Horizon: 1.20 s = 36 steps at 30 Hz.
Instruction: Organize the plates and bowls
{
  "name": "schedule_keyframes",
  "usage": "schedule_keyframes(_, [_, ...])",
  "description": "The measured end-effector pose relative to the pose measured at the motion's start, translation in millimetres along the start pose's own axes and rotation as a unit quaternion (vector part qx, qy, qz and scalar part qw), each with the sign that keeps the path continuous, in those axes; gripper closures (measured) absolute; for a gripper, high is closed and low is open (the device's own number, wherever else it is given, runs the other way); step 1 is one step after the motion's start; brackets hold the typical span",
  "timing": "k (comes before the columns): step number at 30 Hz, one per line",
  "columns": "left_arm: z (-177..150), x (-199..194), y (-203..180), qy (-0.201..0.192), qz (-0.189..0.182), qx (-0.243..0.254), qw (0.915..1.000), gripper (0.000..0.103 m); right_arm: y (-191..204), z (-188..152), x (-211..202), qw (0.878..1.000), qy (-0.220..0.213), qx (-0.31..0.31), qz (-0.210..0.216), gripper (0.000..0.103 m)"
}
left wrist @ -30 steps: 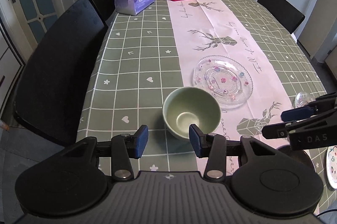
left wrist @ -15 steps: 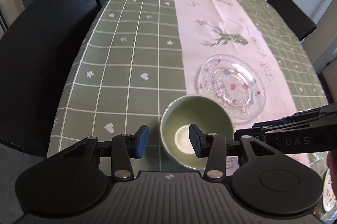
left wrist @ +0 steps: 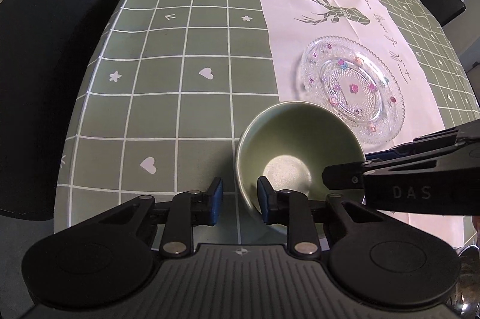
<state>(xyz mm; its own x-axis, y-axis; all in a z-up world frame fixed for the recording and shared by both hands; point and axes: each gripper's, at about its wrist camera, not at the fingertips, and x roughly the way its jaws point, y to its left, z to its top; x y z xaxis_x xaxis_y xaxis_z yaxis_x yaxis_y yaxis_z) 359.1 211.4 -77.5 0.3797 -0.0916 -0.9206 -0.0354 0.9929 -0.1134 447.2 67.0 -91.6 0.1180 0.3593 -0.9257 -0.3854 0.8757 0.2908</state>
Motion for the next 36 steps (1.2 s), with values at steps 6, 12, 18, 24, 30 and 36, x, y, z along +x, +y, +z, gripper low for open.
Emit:
schedule_keyframes(6, [1.8,6.3,-8.3,0.008,0.007,0.009,0.9999,0.085,3.2,-2.1,6.0,1.0,0.002,-0.004,-0.003,0.091])
schedule_keyframes(12, [3.8,3.4,-9.5,0.018,0.012,-0.006,0.9998,0.088,4.1,-3.8,5.3,1.0,0.005,0.002,-0.011,0.092])
schedule_keyframes(18, [0.2,-8.2,-13.3,0.019,0.018,-0.016,0.9995,0.089,5.2,-9.4,-4.6,1.0,0.006,0.004,-0.005,0.092])
schedule_keyframes(24, [-2.5,-28.0,-21.6,0.012,0.02,-0.02,0.9995,0.088,8.5,-15.8,-25.9,1.0,-0.004,-0.001,-0.004,0.093])
schedule_keyframes(30, [-6.0,-53.1,-34.6,-0.004,0.024,-0.019,0.9995,0.088,8.9,-25.3,-53.4,1.0,-0.025,-0.006,-0.003,0.093])
schedule_keyframes(36, [-12.9,-77.2,-52.8,-0.016,0.028,-0.013,0.9994,0.088,5.4,-37.7,-81.2,0.999,-0.047,-0.008,0.0,0.095])
